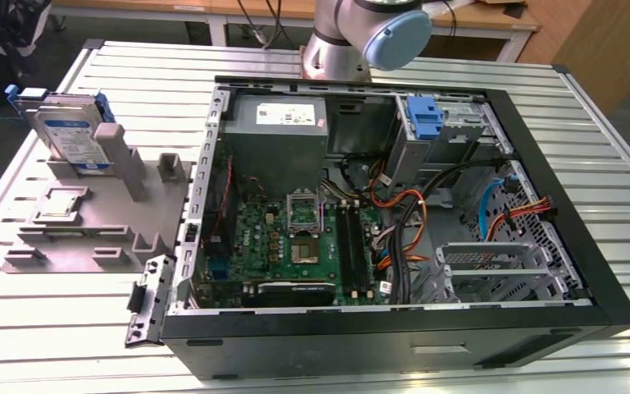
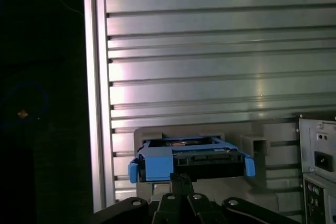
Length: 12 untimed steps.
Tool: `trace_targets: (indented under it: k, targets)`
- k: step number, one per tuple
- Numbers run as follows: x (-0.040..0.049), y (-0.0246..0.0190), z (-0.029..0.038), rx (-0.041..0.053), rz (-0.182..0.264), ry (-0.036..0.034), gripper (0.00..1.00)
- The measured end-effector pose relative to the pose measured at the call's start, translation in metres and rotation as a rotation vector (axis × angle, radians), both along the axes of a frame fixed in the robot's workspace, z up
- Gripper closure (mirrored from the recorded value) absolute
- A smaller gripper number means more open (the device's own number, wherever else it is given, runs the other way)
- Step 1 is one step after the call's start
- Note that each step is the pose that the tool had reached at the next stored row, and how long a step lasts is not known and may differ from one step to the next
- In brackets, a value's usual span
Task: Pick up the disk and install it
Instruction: 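Reach for the disk, then pick up the disk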
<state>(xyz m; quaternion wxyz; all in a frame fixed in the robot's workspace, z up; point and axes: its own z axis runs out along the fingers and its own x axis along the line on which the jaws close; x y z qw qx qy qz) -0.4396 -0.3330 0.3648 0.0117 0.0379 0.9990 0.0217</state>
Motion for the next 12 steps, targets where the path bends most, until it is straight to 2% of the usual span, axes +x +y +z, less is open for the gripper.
trace_targets:
  k: [12]
  targets:
    - [-0.0024,-0.0009,-0.0002,-0.0001,0.000,0.0001,0.90]
